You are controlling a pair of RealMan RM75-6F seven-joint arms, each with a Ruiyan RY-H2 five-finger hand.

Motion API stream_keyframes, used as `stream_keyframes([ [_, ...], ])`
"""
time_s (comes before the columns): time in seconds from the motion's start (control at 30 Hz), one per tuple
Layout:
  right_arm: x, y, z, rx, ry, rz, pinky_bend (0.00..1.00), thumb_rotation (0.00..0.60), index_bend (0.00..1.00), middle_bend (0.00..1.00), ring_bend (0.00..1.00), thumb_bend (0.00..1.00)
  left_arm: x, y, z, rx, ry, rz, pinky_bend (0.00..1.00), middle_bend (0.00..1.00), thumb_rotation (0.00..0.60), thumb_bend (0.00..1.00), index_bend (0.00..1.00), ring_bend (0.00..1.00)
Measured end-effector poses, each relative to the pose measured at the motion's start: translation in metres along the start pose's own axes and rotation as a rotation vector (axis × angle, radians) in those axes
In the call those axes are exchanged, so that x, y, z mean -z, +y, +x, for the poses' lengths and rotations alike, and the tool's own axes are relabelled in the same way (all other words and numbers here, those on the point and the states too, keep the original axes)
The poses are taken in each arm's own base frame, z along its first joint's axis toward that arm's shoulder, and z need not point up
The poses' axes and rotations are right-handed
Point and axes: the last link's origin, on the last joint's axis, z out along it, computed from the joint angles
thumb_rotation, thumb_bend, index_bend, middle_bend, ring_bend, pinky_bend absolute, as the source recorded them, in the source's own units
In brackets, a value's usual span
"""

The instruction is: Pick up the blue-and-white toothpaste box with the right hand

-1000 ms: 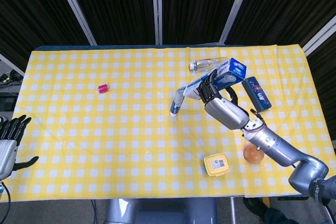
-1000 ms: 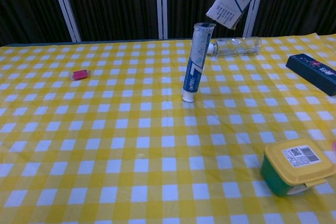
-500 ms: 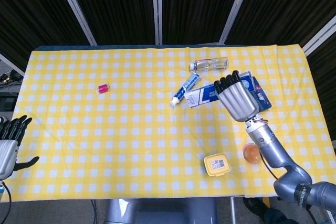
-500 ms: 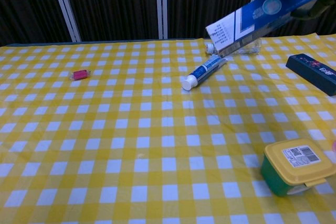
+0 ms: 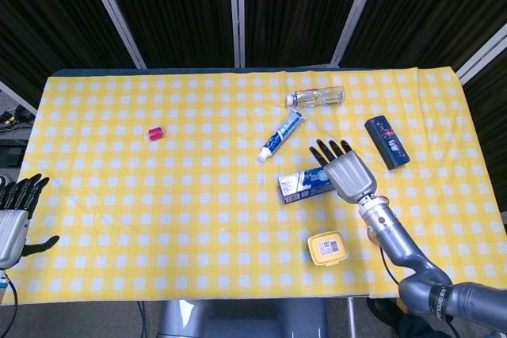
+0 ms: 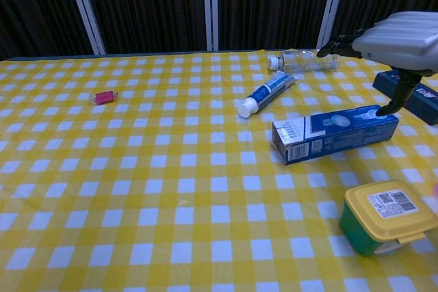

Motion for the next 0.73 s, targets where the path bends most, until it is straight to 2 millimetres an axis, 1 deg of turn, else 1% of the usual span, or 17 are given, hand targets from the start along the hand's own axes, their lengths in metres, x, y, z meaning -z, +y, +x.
stream_keyframes([
  [0.07,0.006,0.001,0.002,-0.015,0.001,0.0,0.13,0.6,0.0,0.05,0.09,0.0,0.0,0.0,0.001,0.002,0.002,0.001,0.0,0.0,0.6,0.0,0.0,0.0],
  [0.17,0.022,0.009,0.006,-0.03,0.017,-0.011,0.07,0.6,0.0,0.05,0.05,0.0,0.001,-0.001,0.002,0.007,0.01,0.001,0.0,0.0,0.6,0.0,0.0,0.0],
  [0.2,0.029,0.013,0.007,-0.033,0.027,-0.016,0.04,0.6,0.0,0.05,0.03,0.0,0.002,-0.001,0.003,0.008,0.013,0.0,0.0,0.0,0.6,0.0,0.0,0.0],
  [0.27,0.041,0.02,0.007,-0.038,0.047,-0.028,0.01,0.6,0.0,0.05,0.01,0.0,0.002,0.0,0.004,0.013,0.016,-0.005,0.0,0.0,0.6,0.0,0.0,0.0],
  [0.3,0.05,0.025,0.006,-0.041,0.066,-0.038,0.0,0.6,0.0,0.05,0.0,0.0,0.003,0.001,0.005,0.015,0.019,-0.011,0.0,0.0,0.6,0.0,0.0,0.0],
  [0.53,0.106,0.056,0.001,-0.106,0.228,-0.096,0.0,0.6,0.05,0.07,0.0,0.0,0.008,0.005,0.006,0.021,0.031,-0.032,0.0,0.0,0.6,0.0,0.0,0.0],
  [0.63,0.13,0.067,-0.008,-0.103,0.27,-0.126,0.0,0.6,0.06,0.07,0.0,0.0,0.009,0.005,0.006,0.021,0.032,-0.035,0.0,0.0,0.6,0.0,0.0,0.0],
  [0.73,0.149,0.073,-0.019,-0.109,0.281,-0.151,0.0,0.6,0.06,0.07,0.0,0.0,0.01,0.006,0.007,0.023,0.033,-0.039,0.0,0.0,0.6,0.0,0.0,0.0],
])
